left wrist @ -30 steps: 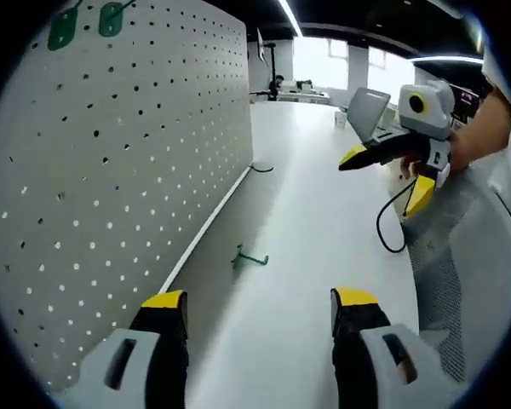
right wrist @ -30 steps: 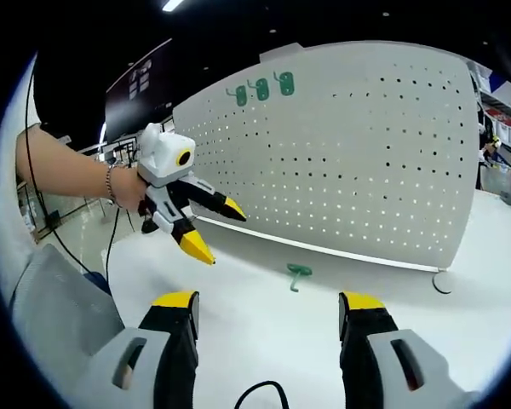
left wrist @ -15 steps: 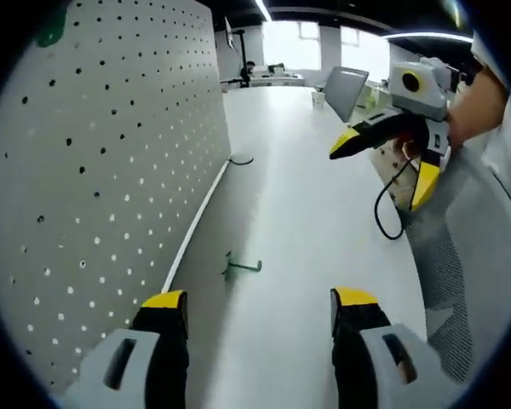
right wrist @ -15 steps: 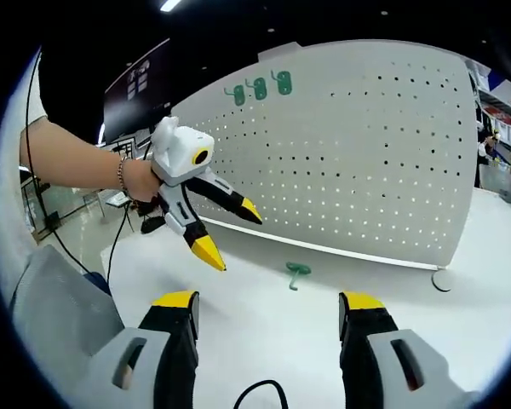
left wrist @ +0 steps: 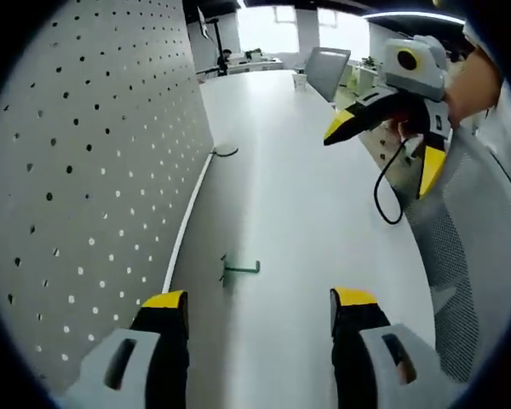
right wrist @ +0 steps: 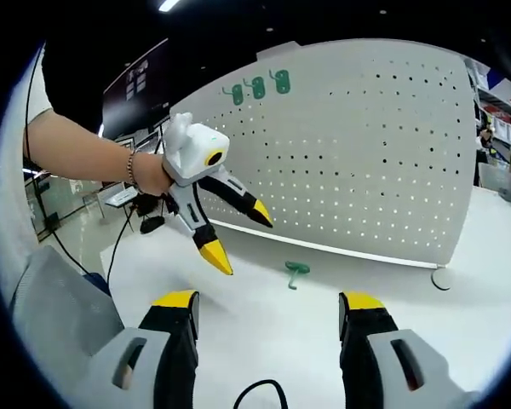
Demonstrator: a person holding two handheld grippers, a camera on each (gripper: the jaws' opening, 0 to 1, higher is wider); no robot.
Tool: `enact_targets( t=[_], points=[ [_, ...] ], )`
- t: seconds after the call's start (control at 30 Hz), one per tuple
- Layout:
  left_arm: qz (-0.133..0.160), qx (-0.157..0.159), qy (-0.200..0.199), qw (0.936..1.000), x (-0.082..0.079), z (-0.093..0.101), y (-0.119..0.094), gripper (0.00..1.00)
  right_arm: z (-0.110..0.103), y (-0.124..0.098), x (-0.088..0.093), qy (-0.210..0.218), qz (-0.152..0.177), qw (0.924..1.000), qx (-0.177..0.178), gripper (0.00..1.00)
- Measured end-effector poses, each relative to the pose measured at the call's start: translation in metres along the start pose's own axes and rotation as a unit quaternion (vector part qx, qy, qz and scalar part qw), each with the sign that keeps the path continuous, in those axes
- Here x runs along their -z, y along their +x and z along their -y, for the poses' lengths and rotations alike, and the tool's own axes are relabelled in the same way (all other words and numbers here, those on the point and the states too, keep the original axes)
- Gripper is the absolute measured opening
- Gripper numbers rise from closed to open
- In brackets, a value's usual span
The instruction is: Insert the hook assembly into the mounting plate slot until the hook locks in place.
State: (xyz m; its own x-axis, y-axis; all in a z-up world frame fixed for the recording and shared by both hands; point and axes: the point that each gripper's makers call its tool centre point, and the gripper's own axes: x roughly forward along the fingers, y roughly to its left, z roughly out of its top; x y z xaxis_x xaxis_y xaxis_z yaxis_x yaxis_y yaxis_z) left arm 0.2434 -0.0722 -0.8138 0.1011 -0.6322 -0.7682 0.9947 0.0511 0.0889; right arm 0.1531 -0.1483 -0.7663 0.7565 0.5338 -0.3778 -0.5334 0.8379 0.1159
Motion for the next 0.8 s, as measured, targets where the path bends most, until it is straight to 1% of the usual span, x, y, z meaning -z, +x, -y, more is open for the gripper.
enact_targets(
  t=[0.33, 0.47, 0.63, 0.8],
  points=[
    [-0.014, 0.013, 0.016, 0.9997, -0.003, -0.002, 0.010, 0.69, 0.001, 0.000, 0.000, 0.002, -0.001, 1.0000, 0.001, 0.64],
    [-0.024, 0.020, 0.026, 0.9992, 0.001, -0.004, 0.014, 0.68, -0.001, 0.000, 0.001, -0.002, -0.003, 1.0000, -0.001, 0.65],
    [-0.026, 0.021, 0.023, 0.9992, -0.001, -0.009, 0.016, 0.68, -0.003, 0.001, 0.002, -0.007, -0.007, 0.9999, -0.005, 0.65],
    [-0.038, 0.027, 0.032, 0.9984, 0.001, -0.011, 0.022, 0.68, -0.002, 0.002, 0.004, -0.006, -0.009, 0.9999, -0.005, 0.65]
  ],
)
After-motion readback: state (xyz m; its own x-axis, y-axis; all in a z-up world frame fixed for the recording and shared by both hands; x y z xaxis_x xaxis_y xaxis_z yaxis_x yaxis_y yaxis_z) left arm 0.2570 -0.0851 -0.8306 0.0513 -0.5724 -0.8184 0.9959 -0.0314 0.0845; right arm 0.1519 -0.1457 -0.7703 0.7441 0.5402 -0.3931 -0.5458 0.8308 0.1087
